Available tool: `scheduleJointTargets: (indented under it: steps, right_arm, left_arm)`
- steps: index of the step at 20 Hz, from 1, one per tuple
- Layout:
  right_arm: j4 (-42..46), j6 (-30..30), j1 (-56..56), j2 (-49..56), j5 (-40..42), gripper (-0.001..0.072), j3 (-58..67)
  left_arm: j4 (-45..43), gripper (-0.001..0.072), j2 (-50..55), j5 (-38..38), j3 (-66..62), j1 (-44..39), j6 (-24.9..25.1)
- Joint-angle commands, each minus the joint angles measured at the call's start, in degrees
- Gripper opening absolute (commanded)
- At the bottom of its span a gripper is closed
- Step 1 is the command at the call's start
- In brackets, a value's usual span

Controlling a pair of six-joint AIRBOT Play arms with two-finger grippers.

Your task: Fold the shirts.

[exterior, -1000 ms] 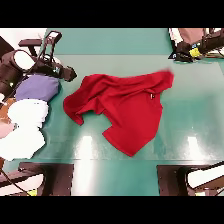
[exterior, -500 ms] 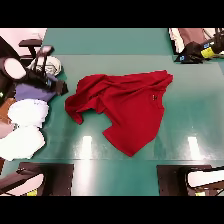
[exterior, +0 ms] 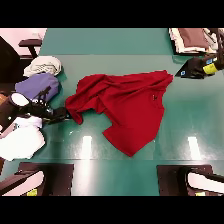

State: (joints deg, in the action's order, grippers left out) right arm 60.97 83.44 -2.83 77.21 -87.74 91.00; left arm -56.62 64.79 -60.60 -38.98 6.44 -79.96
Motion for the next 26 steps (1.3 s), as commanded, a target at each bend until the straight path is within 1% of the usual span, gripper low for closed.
scheduleJointTargets:
  steps: [1, 3, 6, 10, 11, 13, 14, 16, 18, 19, 22, 25, 26]
  right_arm:
    - [0.0, 0.0, 0.0, -3.9, 3.8, 0.0413, -6.9]
    - [0.0, 0.0, 0.0, -4.7, 4.3, 0.0414, -8.3]
    - [0.0, 0.1, 0.0, -4.8, 4.3, 0.0413, -8.4]
    - [0.0, 0.5, -0.7, -4.8, 4.3, 0.0413, -8.4]
    - [0.0, 0.5, -1.1, -4.8, 4.3, 0.0413, -8.4]
    - [0.0, 0.7, -1.8, -4.8, 4.2, 0.0413, -8.4]
    - [0.0, 0.7, -1.9, -4.8, 4.2, 0.0413, -8.4]
    - [0.0, 0.7, -1.8, -4.8, 3.8, 0.0413, -8.4]
    - [0.1, 0.7, -1.0, -4.8, 3.0, 0.0413, -8.4]
    - [0.2, 0.7, -0.6, -4.8, 2.2, 0.0413, -8.4]
    - [0.6, 0.8, 0.8, -5.6, 0.1, 0.0413, -10.9]
    - [4.1, 3.2, 1.4, -9.6, 1.1, 0.0413, -22.9]
    - [4.5, 3.3, 1.4, -11.1, 1.7, 0.0426, -27.8]
  left_arm:
    - [8.5, 0.0625, 0.0, 4.9, 5.6, 1.0, 3.4]
    - [10.2, 0.0624, 0.0, 6.5, 5.8, 1.0, 4.0]
    - [10.1, 0.0615, 0.0, 8.2, 5.8, 0.5, 4.0]
    - [9.9, 0.0615, 0.9, 13.4, 5.8, -6.8, 3.2]
    - [9.9, 0.0615, 2.0, 14.0, 5.8, -8.3, 2.0]
    - [10.9, 0.0614, 4.6, 14.1, 5.7, -10.4, 1.7]
    - [11.3, 0.0577, 5.4, 13.9, 5.6, -10.8, 1.7]
    - [12.1, 0.0262, 5.4, 14.1, 5.4, -10.6, 1.4]
    - [11.2, 0.005, 5.2, 13.3, 3.9, -10.6, 1.4]
    - [10.4, 0.0026, 4.9, 12.1, 2.4, -10.3, 1.5]
    - [8.4, 0.0025, 2.6, 5.8, -3.6, -6.9, 2.8]
    - [6.4, 0.0025, -1.8, -0.3, -9.5, -2.6, 5.4]
    - [5.6, 0.0025, -3.0, -1.9, -11.1, -1.7, 5.7]
